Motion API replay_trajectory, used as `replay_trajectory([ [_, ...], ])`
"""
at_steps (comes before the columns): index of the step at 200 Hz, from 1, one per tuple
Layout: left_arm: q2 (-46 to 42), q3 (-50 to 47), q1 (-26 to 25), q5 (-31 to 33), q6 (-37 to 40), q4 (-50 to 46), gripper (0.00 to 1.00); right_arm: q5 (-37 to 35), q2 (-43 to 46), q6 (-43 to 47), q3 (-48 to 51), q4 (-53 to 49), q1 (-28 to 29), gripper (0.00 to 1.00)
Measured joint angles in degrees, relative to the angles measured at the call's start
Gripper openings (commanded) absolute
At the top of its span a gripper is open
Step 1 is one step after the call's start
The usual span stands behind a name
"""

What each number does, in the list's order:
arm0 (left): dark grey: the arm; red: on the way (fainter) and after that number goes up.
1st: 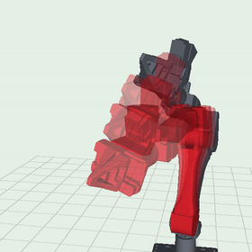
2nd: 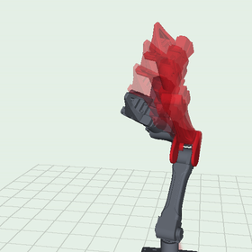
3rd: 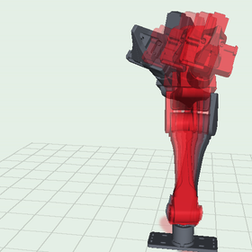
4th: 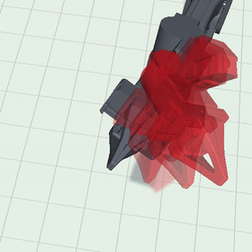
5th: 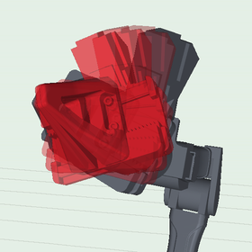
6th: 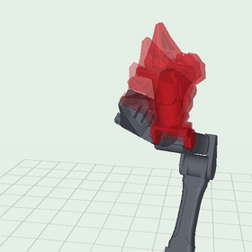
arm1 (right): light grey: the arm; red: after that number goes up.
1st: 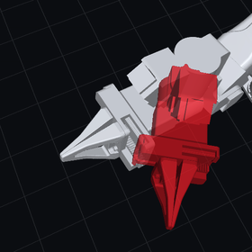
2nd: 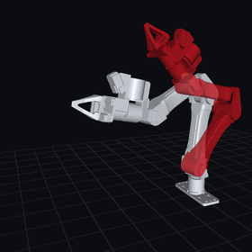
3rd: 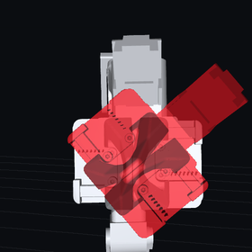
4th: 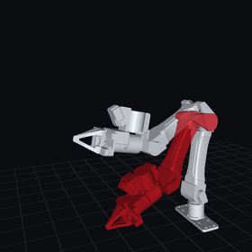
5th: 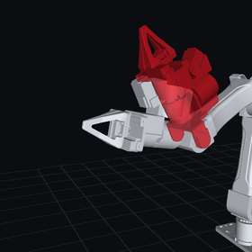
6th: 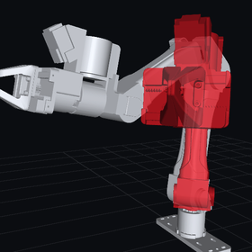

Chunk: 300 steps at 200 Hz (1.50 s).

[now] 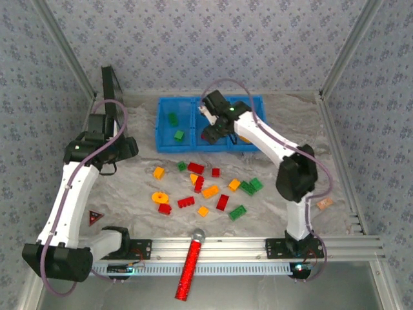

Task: Sort the legos into containers by color
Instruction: Place the lego in the container, then pick up the lego from the center of the table.

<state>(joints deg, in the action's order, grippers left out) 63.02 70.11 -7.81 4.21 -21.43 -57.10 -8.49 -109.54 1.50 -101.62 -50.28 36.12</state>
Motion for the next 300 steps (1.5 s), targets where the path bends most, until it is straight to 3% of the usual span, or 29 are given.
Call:
replay_trajectory([
  [48,0.02,-0.31,0.00,-1.88,1.20,0.04,0.71,9.09,12.02,-7.87,23.80,3.67,-1.31,0.85],
  [97,0.31,-2.01,0.00,-5.09,1.44,0.79,0.75,12.90,14.97,-7.82,32.11,5.79,-0.70,0.90],
  [152,0.39,-4.52,0.00,-6.78,0.50,1.77,0.76,12.98,11.78,-5.77,34.42,8.17,-0.44,0.77],
  [267,0.37,-7.02,-0.59,-9.62,-3.37,2.40,0.78,10.73,8.13,-4.90,36.74,8.66,1.81,0.73],
  [300,0.37,-7.61,-1.62,-9.86,-3.98,3.17,0.79,9.99,7.96,-5.05,37.77,8.46,2.05,0.58],
])
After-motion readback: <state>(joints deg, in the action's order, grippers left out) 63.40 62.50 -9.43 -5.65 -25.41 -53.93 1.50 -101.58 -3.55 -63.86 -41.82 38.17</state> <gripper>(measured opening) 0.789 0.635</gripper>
